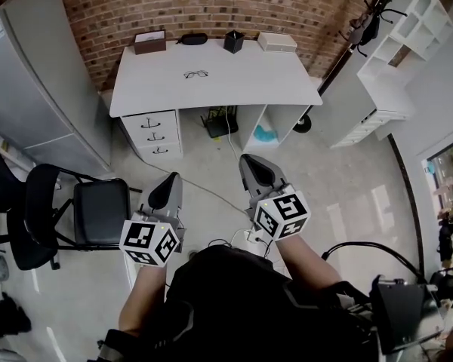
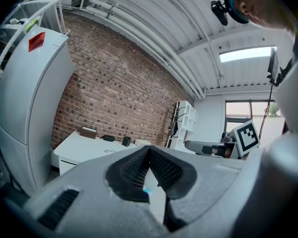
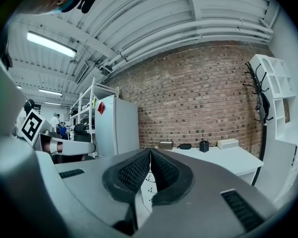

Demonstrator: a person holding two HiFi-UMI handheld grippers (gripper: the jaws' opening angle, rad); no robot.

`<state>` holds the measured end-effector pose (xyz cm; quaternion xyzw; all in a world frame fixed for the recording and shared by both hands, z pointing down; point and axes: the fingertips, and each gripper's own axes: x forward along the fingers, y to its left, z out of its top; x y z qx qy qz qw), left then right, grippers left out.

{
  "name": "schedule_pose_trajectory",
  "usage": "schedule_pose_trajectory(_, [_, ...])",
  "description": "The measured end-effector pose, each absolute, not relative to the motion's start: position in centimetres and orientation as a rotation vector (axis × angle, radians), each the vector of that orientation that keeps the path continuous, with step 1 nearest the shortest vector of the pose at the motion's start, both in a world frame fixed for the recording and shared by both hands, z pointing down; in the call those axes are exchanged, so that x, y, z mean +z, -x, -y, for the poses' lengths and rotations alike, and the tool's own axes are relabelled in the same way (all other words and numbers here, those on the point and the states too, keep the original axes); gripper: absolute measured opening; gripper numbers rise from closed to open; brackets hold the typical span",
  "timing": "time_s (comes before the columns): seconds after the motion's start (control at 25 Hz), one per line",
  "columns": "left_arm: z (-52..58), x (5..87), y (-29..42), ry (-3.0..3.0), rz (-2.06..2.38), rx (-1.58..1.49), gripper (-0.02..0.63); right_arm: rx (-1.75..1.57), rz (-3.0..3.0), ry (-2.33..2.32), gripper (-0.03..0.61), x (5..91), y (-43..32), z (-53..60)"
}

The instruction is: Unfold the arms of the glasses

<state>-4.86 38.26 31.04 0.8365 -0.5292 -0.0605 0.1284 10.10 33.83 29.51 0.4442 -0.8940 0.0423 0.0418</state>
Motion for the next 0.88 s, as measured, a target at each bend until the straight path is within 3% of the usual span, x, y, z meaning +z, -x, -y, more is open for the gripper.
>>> schedule_pose_trajectory(0.88, [-36.7,31.3,8.7,-2.424,1.547,-0.213,0.008,0.131,2.741,-1.320,0.008,30.6,-6.0,-31.7])
